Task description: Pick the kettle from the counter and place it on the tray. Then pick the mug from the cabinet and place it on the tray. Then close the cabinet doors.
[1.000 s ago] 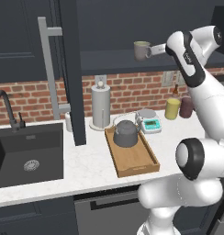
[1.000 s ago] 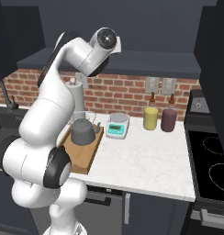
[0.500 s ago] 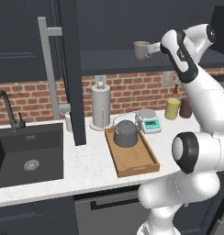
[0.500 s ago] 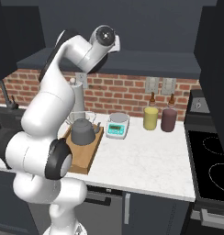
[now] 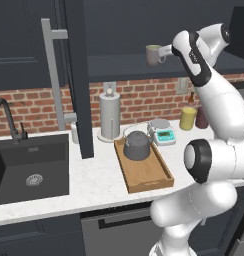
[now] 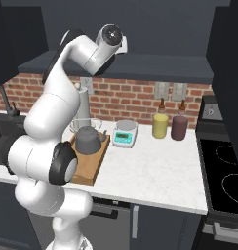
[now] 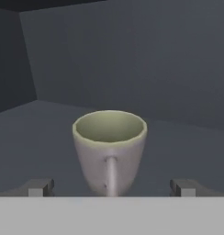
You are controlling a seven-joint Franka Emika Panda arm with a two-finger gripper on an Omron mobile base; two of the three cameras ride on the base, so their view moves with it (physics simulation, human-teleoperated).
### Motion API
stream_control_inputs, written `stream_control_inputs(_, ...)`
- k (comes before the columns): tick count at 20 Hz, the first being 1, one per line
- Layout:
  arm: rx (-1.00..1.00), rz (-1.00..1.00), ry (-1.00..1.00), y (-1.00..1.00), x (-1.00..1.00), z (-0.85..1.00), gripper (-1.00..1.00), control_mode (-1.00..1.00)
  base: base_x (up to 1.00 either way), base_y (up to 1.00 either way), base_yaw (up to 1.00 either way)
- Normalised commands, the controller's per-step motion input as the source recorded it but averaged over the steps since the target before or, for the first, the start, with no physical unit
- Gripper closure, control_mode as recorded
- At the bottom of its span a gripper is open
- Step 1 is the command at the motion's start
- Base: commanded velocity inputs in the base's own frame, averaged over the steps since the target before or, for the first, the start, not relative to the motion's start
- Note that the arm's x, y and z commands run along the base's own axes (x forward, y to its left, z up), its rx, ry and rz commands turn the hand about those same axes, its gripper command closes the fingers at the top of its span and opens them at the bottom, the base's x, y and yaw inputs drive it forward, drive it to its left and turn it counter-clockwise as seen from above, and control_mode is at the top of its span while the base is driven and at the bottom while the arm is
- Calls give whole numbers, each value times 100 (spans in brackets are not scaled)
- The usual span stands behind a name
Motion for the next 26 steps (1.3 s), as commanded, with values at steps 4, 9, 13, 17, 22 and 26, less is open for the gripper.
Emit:
stream_control_inputs(4,0,0,2,1,14,-3,-100,-100,0,0,0)
stream_control_inputs(9,0,0,1,3,15,-6,-100,-100,0,0,0)
stream_control_inputs(13,0,0,0,8,9,-8,-100,-100,0,0,0)
stream_control_inputs(17,0,0,0,8,3,-8,-100,-100,0,0,0)
stream_control_inputs(22,0,0,0,3,0,-12,-100,-100,0,0,0)
stream_control_inputs(26,0,0,0,0,0,-10,100,-100,0,0,0)
